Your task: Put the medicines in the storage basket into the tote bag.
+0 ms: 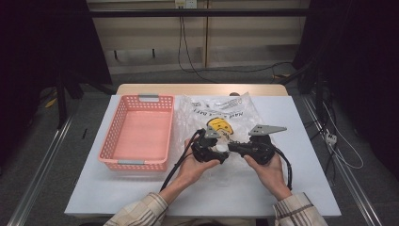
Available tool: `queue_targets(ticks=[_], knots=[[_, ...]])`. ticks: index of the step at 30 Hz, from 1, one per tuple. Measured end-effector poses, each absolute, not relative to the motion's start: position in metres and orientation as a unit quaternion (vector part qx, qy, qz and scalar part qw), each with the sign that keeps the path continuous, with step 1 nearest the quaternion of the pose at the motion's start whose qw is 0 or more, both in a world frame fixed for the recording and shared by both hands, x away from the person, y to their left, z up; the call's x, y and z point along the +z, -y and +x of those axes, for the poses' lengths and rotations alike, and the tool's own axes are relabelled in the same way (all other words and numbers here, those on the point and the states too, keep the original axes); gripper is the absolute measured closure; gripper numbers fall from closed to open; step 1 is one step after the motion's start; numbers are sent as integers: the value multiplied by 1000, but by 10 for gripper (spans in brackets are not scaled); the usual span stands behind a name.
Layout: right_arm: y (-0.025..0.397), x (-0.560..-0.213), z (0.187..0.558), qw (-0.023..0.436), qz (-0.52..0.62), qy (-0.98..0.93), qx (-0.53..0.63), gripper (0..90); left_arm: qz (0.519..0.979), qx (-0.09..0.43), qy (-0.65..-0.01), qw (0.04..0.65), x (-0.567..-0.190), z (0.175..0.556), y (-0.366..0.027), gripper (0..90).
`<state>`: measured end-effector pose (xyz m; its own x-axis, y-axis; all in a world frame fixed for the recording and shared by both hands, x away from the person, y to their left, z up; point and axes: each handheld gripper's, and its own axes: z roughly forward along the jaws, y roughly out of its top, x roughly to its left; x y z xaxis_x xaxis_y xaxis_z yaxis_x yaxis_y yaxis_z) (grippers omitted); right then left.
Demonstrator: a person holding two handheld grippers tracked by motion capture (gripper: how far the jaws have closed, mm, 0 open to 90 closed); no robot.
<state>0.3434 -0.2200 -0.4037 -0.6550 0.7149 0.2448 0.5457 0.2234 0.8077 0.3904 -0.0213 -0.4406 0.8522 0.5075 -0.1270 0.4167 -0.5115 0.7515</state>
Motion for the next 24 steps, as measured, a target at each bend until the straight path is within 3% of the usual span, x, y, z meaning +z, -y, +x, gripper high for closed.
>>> queue_targets(ticks=[7, 16, 24], knots=[[223, -404, 345, 96, 412, -774, 472, 900, 878, 49, -236, 414, -426, 376, 13, 231], [223, -407, 346, 103, 417, -776, 461, 900, 880, 39, -213, 422, -404, 357, -4, 215], [226, -408, 346, 110, 423, -777, 454, 900, 858, 4, -211, 469, -392, 343, -34, 215]])
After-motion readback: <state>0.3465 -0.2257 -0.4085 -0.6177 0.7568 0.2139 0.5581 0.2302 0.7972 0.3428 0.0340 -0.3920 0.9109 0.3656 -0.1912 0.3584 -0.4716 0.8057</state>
